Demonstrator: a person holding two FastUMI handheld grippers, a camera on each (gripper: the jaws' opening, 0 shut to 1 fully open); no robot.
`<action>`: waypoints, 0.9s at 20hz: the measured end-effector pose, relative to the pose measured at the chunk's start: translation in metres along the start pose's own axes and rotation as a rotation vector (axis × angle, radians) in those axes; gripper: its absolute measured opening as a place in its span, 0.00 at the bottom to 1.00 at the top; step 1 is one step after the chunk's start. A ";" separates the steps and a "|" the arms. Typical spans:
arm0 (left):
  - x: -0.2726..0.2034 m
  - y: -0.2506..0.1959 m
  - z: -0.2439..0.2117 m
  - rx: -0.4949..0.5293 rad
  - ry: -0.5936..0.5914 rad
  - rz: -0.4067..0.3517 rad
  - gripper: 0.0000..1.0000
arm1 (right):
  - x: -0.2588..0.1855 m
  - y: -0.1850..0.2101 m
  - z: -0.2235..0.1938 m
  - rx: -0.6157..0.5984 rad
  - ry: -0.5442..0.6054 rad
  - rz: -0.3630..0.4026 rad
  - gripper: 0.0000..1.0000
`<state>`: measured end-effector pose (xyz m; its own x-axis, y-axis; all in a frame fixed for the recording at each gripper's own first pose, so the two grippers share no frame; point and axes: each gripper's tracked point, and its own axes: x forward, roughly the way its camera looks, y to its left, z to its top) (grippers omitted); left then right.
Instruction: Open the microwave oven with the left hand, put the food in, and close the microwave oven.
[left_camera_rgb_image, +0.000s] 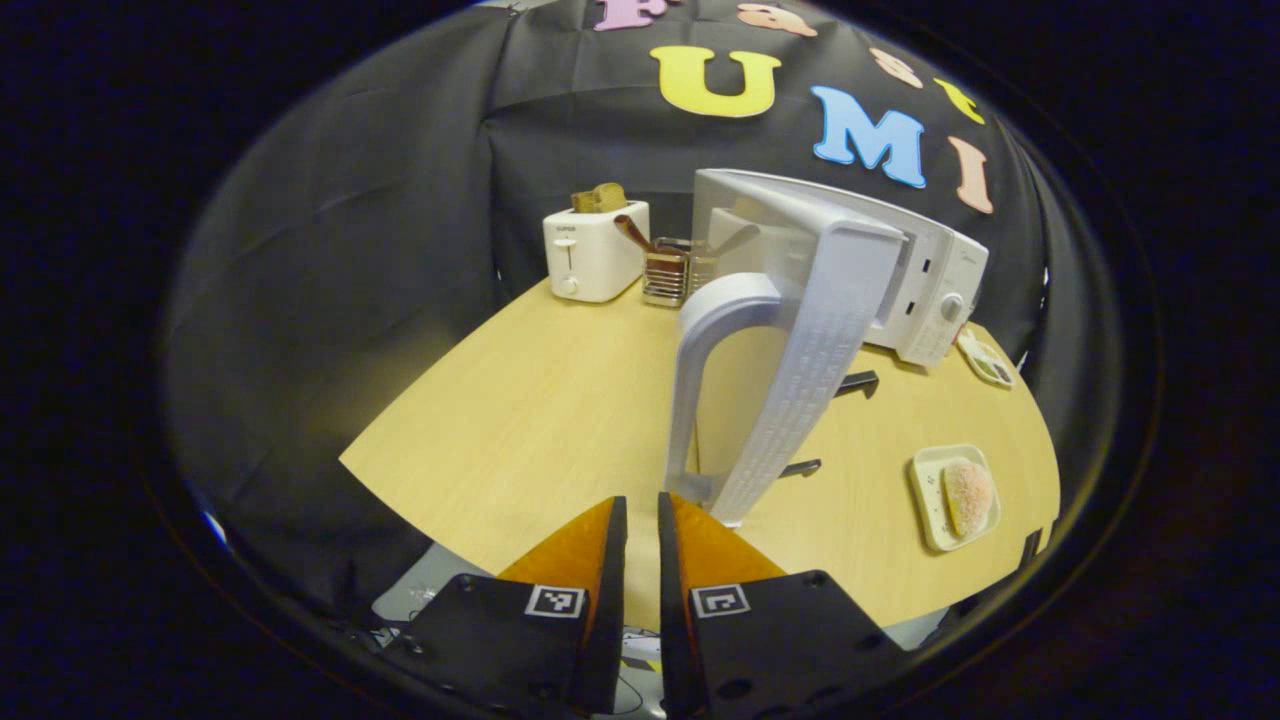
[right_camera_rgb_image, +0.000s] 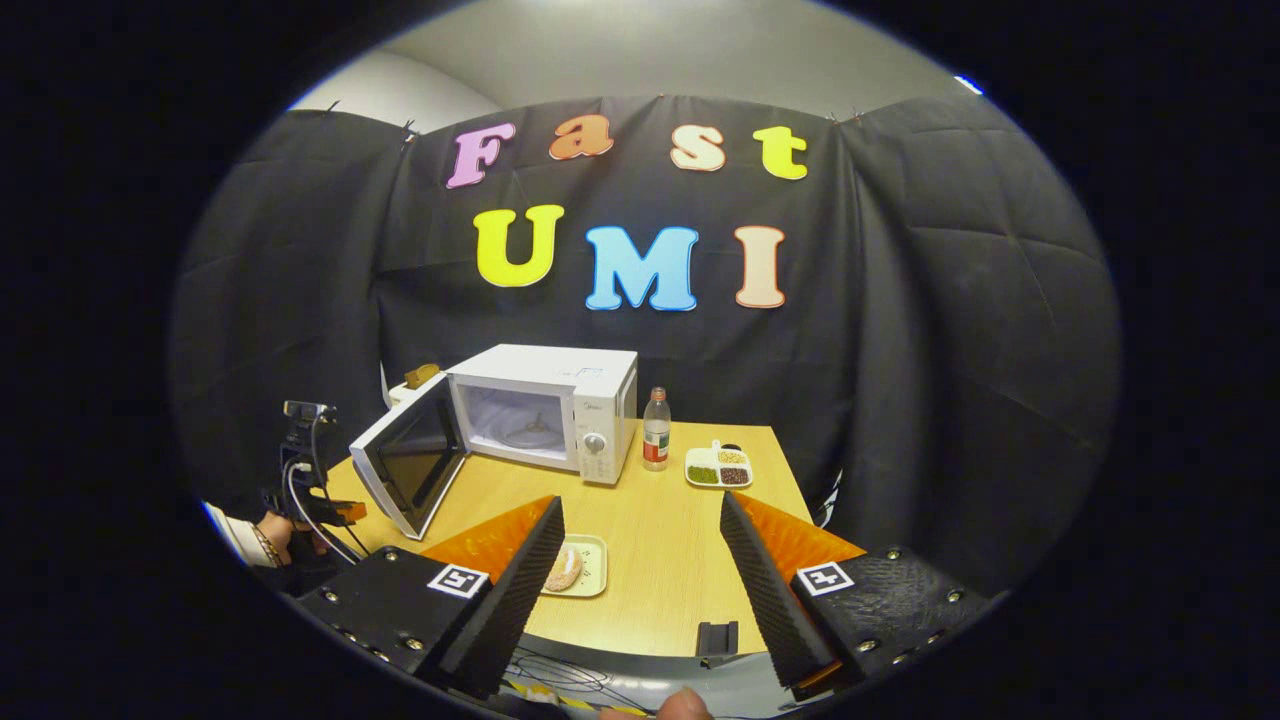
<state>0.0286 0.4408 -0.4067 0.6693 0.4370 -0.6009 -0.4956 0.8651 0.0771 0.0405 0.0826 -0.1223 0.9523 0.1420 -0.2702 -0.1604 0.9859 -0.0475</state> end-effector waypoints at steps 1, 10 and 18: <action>-0.004 0.005 -0.004 0.007 0.002 -0.005 0.24 | 0.004 0.007 -0.001 0.004 0.005 0.000 0.96; -0.057 0.011 0.028 -0.214 -0.099 -0.194 0.55 | 0.081 0.086 -0.047 0.057 0.153 0.072 0.96; -0.142 0.042 0.067 -0.131 -0.271 -0.133 0.87 | 0.170 0.131 -0.146 0.033 0.408 0.125 0.96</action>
<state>-0.0501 0.4322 -0.2648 0.8469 0.3874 -0.3641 -0.4495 0.8875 -0.1012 0.1436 0.2230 -0.3144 0.7440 0.2208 -0.6307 -0.2538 0.9665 0.0390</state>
